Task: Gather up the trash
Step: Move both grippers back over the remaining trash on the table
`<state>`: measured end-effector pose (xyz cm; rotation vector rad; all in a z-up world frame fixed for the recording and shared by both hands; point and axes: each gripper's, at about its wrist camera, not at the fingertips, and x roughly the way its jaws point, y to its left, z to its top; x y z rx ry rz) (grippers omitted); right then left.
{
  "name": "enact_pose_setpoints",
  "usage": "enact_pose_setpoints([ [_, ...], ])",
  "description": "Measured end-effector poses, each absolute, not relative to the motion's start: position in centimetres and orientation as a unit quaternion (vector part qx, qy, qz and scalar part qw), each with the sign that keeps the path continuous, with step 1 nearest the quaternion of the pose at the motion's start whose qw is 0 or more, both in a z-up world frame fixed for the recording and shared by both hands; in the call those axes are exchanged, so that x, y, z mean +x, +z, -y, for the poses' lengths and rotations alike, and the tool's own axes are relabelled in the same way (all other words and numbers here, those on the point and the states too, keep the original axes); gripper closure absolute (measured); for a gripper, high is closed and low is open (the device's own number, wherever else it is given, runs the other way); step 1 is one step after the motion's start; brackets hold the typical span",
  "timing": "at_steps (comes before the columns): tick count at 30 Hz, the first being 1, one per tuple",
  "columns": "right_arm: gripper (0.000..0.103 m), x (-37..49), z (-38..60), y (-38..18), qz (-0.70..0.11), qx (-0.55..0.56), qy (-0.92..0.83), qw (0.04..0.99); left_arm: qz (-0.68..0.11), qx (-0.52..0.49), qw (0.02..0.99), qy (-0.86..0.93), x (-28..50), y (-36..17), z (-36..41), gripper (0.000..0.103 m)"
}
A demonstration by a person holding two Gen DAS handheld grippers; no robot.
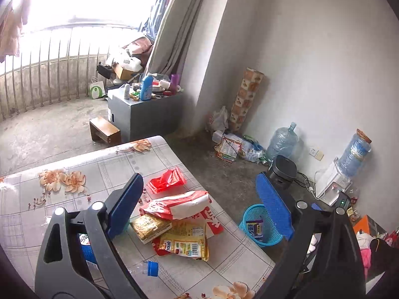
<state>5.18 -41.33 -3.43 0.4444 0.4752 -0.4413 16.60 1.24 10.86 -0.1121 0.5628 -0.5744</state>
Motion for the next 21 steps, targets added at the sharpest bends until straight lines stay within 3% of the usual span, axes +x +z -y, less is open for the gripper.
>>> enact_pose_setpoints([
  [10, 0.007, 6.2, 28.6, 4.5, -0.213, 0.211, 0.074, 0.951, -0.299, -0.095, 0.939, -0.145, 11.8, 6.6, -14.2, 0.015],
  [18, 0.012, 11.9, 16.4, 5.9, -0.279, 0.186, 0.264, 0.904, -0.346, -0.137, 0.923, -0.094, 10.1, 0.3, -19.8, 0.016],
  [21, 0.016, 14.7, 11.6, 5.4, -0.317, 0.154, 0.304, 0.885, -0.358, -0.148, 0.918, -0.090, 10.8, -1.5, -20.8, 0.022],
])
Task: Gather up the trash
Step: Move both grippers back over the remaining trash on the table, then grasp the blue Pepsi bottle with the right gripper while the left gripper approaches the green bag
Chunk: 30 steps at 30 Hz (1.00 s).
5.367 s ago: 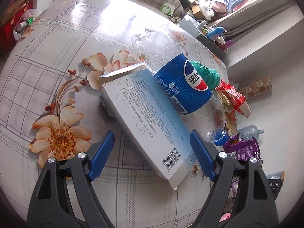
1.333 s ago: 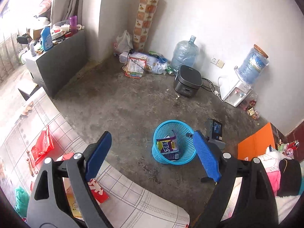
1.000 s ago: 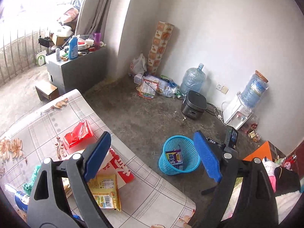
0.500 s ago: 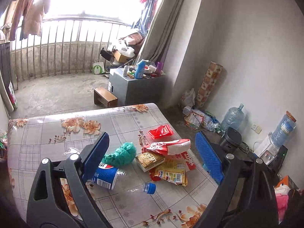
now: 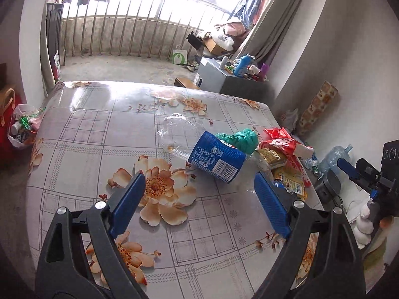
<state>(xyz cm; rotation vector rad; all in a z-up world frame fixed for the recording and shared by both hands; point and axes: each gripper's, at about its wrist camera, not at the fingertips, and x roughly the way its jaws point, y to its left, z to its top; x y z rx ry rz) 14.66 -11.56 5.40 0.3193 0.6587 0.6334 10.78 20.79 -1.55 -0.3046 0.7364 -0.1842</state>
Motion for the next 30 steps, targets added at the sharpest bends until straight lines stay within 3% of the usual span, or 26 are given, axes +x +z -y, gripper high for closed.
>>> enact_pose_setpoints([
  [13, 0.025, 25.4, -3.5, 0.9, -0.490, -0.024, 0.378, 0.785, -0.405, -0.204, 0.887, -0.085, 14.5, -7.7, -23.6, 0.065],
  [17, 0.026, 26.9, -5.6, 0.0, -0.520, -0.079, 0.376, 0.762, -0.408, -0.211, 0.884, -0.084, 14.9, -8.6, -24.2, 0.071],
  [20, 0.036, 27.3, -6.7, -0.8, -0.533, -0.108, 0.371, 0.752, -0.407, -0.211, 0.885, -0.083, 15.0, -8.8, -24.4, 0.073],
  [30, 0.039, 24.3, -4.6, -1.3, -0.537, -0.088, 0.362, 0.757, -0.392, -0.206, 0.892, -0.088, 14.8, -7.6, -24.1, 0.075],
])
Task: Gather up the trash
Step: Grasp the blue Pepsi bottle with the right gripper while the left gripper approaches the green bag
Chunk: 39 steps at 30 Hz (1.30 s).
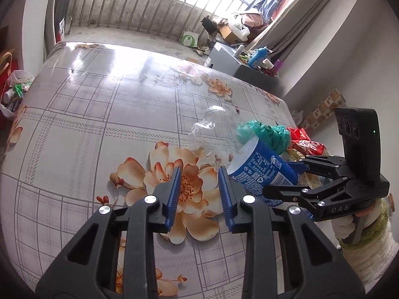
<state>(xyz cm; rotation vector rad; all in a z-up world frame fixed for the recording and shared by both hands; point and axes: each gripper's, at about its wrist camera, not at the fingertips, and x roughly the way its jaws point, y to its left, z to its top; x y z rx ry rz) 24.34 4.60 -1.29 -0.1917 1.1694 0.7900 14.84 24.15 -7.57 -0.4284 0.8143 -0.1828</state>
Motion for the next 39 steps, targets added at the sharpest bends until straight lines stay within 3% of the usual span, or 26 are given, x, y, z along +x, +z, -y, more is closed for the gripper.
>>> enact_pose_setpoints([
  [11, 0.040, 17.5, 5.5, -2.1, -0.551, 0.072, 0.254, 0.792, -0.390, -0.145, 0.896, -0.156, 19.1, -5.2, -18.7, 0.074],
  [13, 0.040, 16.9, 6.9, -2.3, -0.549, 0.109, 0.229, 0.797, -0.391, -0.124, 0.895, -0.177, 20.6, -5.0, -16.8, 0.064],
  [18, 0.040, 16.3, 8.7, -2.9, -0.538, 0.181, 0.191, 0.801, -0.399, -0.063, 0.889, -0.216, 24.8, -5.1, -12.6, 0.057],
  [26, 0.040, 15.9, 8.8, -3.2, -0.532, 0.196, 0.183, 0.803, -0.431, 0.028, 0.872, -0.232, 28.6, -7.1, -9.4, 0.054],
  [35, 0.040, 15.3, 8.7, -3.3, -0.529, 0.200, 0.183, 0.804, -0.450, 0.033, 0.862, -0.231, 27.7, -7.6, -10.1, 0.075],
  [37, 0.040, 15.2, 8.7, -3.3, -0.528, 0.202, 0.182, 0.804, -0.452, 0.031, 0.861, -0.231, 27.3, -7.6, -10.3, 0.084],
  [39, 0.040, 15.1, 8.9, -3.3, -0.528, 0.207, 0.181, 0.803, -0.457, 0.024, 0.859, -0.230, 26.7, -7.6, -10.6, 0.084],
])
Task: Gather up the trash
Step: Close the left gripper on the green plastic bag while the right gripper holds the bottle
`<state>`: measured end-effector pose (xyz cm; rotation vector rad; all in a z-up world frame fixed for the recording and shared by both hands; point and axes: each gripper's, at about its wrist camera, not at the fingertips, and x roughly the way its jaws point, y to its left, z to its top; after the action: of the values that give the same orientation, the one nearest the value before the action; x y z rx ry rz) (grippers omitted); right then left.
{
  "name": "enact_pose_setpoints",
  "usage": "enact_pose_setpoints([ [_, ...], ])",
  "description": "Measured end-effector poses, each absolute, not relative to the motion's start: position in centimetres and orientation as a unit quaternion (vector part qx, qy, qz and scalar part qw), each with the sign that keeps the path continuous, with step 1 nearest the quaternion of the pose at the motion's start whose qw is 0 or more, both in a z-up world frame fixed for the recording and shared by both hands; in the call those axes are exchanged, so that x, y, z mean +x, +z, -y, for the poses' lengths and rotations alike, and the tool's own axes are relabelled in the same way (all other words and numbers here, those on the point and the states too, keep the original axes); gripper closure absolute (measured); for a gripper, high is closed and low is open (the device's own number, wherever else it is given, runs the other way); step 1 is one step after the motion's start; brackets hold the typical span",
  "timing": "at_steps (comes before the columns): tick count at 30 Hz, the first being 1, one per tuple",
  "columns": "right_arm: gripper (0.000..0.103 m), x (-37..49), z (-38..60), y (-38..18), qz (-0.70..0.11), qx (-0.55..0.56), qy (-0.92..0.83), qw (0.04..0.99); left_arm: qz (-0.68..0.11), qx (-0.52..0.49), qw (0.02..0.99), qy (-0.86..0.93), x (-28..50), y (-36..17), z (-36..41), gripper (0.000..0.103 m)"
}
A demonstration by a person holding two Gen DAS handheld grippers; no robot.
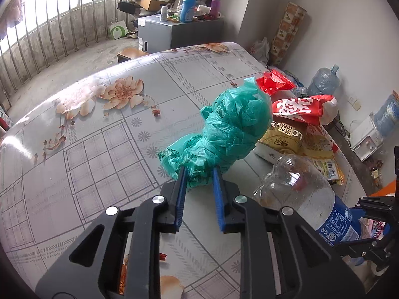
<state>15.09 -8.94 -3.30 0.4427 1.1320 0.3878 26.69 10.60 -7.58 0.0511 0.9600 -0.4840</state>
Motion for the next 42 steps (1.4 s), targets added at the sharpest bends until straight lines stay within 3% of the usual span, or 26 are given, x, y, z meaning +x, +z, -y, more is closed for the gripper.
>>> enact_pose_setpoints([
  [16, 0.040, 12.2, 9.6, -3.5, -0.529, 0.215, 0.189, 0.799, -0.506, -0.101, 0.818, -0.255, 10.9, -6.5, -14.6, 0.087],
  [17, 0.040, 12.0, 9.7, -3.5, -0.530, 0.214, 0.190, 0.798, -0.510, -0.110, 0.811, -0.264, 10.1, -6.5, -14.5, 0.086],
  [19, 0.040, 11.5, 9.7, -3.5, -0.530, 0.216, 0.191, 0.798, -0.521, -0.128, 0.796, -0.281, 8.8, -6.4, -14.3, 0.066],
  [20, 0.040, 11.3, 9.8, -3.7, -0.529, 0.217, 0.191, 0.798, -0.517, -0.134, 0.796, -0.287, 8.3, -6.1, -14.2, 0.064],
  [29, 0.040, 10.9, 10.2, -3.7, -0.526, 0.223, 0.188, 0.799, -0.441, -0.105, 0.852, -0.262, 9.2, -4.3, -13.7, 0.055],
  [34, 0.040, 10.5, 10.5, -3.8, -0.527, 0.231, 0.183, 0.797, -0.492, -0.160, 0.821, -0.240, 13.2, -7.7, -14.5, 0.055],
  [38, 0.040, 10.3, 10.7, -3.7, -0.526, 0.238, 0.180, 0.796, -0.510, -0.248, 0.773, -0.284, 12.3, -8.8, -15.2, 0.055],
  [42, 0.040, 10.4, 10.8, -4.3, -0.527, 0.249, 0.188, 0.791, -0.512, -0.248, 0.765, -0.301, 10.3, -8.6, -14.2, 0.053],
])
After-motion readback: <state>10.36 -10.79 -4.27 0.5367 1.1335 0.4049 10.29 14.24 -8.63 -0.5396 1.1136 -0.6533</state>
